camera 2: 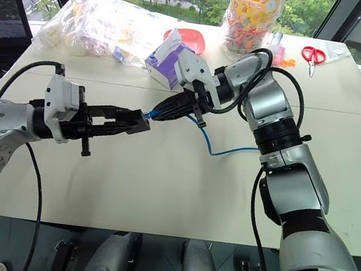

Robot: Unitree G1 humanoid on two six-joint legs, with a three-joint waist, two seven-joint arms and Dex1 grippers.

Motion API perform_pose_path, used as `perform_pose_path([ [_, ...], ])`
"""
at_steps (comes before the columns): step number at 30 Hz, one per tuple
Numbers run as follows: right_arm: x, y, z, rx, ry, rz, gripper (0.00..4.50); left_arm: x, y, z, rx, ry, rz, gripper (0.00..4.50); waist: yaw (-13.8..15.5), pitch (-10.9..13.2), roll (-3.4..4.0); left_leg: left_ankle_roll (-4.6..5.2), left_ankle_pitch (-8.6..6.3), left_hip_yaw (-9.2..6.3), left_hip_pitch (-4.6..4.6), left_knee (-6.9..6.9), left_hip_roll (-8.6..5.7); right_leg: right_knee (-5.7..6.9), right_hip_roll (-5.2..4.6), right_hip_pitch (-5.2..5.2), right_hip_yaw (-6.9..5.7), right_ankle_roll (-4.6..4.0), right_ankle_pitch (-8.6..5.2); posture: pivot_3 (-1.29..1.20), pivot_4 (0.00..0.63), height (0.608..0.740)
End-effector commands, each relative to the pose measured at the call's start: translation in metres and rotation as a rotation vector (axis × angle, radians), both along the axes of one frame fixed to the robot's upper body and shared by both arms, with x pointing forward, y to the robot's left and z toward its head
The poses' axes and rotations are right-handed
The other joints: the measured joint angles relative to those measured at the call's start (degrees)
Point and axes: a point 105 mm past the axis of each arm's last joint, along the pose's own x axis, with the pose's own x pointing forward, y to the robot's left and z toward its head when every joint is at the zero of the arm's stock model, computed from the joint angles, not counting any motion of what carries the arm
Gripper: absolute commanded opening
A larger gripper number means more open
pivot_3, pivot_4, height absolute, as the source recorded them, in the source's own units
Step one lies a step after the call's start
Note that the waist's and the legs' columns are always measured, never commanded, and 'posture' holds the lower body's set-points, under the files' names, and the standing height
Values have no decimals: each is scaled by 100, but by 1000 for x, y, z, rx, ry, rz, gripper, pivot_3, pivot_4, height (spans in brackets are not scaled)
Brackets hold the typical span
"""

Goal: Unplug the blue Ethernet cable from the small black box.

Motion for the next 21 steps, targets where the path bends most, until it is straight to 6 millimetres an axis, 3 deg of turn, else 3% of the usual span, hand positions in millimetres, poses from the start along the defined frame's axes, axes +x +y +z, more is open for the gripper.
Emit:
perform_pose_path([
  [1, 25, -42, 40, 167, 56, -257, 104, 16, 25, 3, -41, 0, 148, 503, 4, 0, 0, 0, 0, -1, 0, 0, 0, 0, 0, 0, 0, 0, 0, 0, 150, 740],
  [5, 16, -39, 33, 161, 135, -240, 104, 20, 25, 13, -118, 4, 172, 503, -6, 0, 0, 0, 0, -1, 0, -1, 0, -1, -1, 1, 0, 0, 0, 0, 150, 740],
  [9, 1, -42, 10, 56, 65, -162, 104, 3, 15, 10, -80, 14, 74, 503, -5, 0, 0, 0, 0, -1, -2, -6, 0, -1, 0, -2, 0, 2, -1, 0, 150, 740],
  [12, -1, -43, 12, 56, 60, -155, 104, -8, 12, -4, 30, 18, 14, 503, -20, 0, 0, 0, 0, 0, -2, -4, 0, -1, 1, -3, 0, 1, -1, 0, 150, 740],
  [17, -10, -32, 24, 108, 98, -119, 104, -5, 10, 2, -15, 17, 22, 503, 15, 1, -1, 0, 0, -1, 6, 2, 0, 1, 1, 7, 0, 0, -1, 0, 150, 740],
  [21, -21, -24, 28, 123, 106, -84, 1607, -3, 6, 8, -37, 1, 16, 503, 63, 2, -2, 0, 0, -1, 4, 3, -1, -1, -1, 7, 0, 0, -1, 0, 150, 740],
])
